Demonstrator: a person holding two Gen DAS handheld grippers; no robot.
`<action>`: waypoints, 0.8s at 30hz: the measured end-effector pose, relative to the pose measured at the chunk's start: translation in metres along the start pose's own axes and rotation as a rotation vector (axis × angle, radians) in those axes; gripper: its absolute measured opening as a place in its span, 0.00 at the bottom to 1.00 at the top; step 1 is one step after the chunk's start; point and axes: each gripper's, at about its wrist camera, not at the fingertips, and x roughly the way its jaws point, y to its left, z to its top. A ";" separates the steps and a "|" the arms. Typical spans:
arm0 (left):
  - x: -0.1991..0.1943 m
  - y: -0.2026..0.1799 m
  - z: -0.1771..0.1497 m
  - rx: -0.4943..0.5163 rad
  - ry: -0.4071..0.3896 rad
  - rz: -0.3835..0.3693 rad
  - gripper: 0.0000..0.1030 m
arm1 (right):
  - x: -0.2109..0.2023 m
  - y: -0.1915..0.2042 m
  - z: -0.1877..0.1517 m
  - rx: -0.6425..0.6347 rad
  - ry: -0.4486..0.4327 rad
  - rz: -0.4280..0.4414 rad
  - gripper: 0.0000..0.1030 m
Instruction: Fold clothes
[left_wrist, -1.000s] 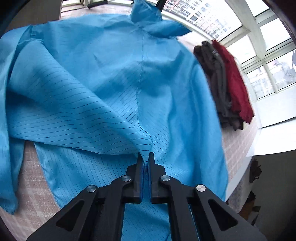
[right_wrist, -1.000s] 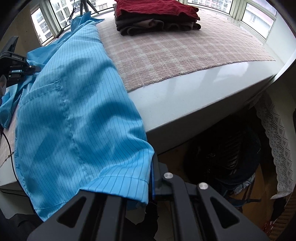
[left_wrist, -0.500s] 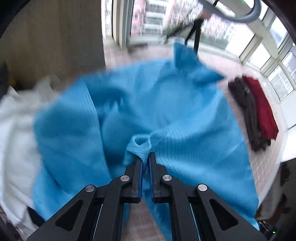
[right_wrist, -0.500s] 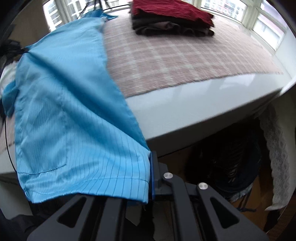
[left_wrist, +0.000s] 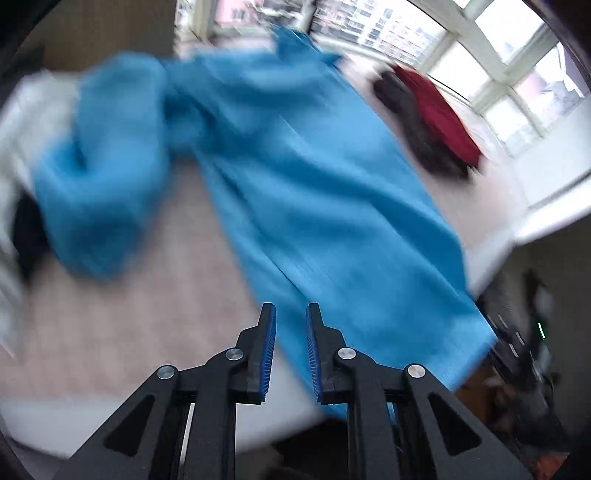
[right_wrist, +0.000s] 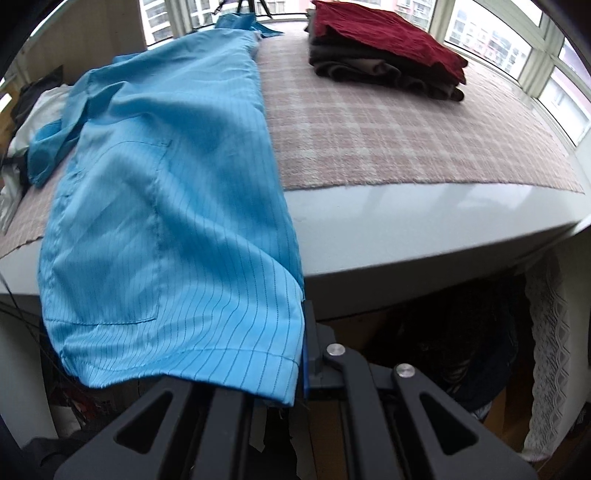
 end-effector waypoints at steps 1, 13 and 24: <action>0.007 -0.003 -0.006 -0.010 0.009 -0.002 0.15 | -0.002 0.003 -0.001 -0.008 -0.004 0.006 0.04; 0.057 -0.016 -0.052 -0.130 0.062 0.004 0.23 | -0.012 0.011 0.003 -0.101 -0.064 0.064 0.04; 0.058 -0.014 -0.037 -0.128 0.024 -0.005 0.00 | -0.009 0.009 0.005 -0.130 -0.062 0.039 0.04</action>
